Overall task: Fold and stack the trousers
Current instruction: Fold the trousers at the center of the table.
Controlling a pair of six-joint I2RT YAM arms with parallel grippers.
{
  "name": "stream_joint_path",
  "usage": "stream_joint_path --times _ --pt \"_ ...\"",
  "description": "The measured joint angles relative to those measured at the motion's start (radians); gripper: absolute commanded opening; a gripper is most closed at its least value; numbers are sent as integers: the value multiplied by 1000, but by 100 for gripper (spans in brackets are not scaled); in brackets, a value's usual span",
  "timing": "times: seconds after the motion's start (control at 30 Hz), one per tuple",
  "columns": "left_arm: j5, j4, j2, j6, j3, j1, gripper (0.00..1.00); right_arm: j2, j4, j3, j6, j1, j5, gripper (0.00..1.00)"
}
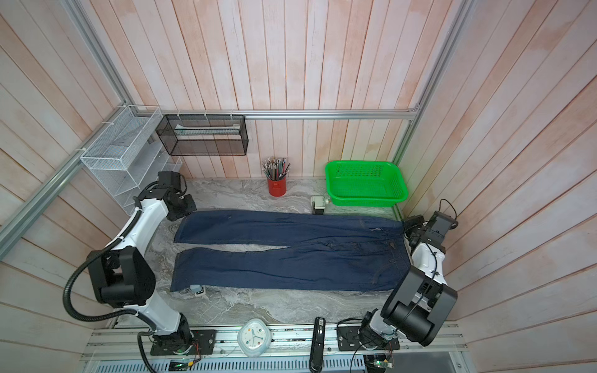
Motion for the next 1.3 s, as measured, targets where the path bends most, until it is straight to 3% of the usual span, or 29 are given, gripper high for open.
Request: stream_joint_path --times 0.13,0.3,0.73,1.03,1.3 --pt "-37 35 -166 -2 -87 62 0 -60 -5 -48 9 -2 25 0" --pt "-76 51 -271 -5 -173 115 0 -164 -16 -111 35 -15 71 0" --pt "-61 101 -330 -53 -364 193 0 -319 -59 -259 162 -81 127 0" --pt "-16 144 -410 -80 -364 245 0 -294 -70 -209 248 -190 55 0" --pt "-13 155 -445 -97 -406 269 0 -314 -114 -189 269 -221 34 0"
